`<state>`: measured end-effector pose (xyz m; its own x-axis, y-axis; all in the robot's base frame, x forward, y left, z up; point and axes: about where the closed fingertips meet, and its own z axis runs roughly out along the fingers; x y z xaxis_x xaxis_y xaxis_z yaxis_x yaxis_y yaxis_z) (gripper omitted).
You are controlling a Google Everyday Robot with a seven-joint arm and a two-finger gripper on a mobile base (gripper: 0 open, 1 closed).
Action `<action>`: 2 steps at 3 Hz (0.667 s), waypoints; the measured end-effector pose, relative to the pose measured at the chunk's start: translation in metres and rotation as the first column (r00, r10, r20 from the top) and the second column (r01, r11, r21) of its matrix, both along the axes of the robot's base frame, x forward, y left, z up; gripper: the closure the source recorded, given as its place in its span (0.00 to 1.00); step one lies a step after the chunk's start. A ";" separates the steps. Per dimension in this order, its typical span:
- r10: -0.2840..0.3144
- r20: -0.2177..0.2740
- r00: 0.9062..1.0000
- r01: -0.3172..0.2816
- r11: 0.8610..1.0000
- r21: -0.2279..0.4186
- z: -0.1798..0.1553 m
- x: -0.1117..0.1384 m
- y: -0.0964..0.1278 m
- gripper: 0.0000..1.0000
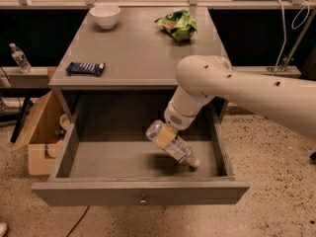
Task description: Place blue plastic bottle into top drawer
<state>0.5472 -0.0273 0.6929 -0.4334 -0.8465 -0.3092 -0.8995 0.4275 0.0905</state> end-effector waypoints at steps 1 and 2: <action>0.000 0.000 1.000 0.000 1.000 0.000 0.000 0.000 0.000 0.11; 0.000 0.000 1.000 0.000 1.000 0.000 0.000 0.000 0.000 0.00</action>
Offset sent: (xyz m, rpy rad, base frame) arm 0.0000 0.0000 0.0000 0.0000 0.0000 0.0000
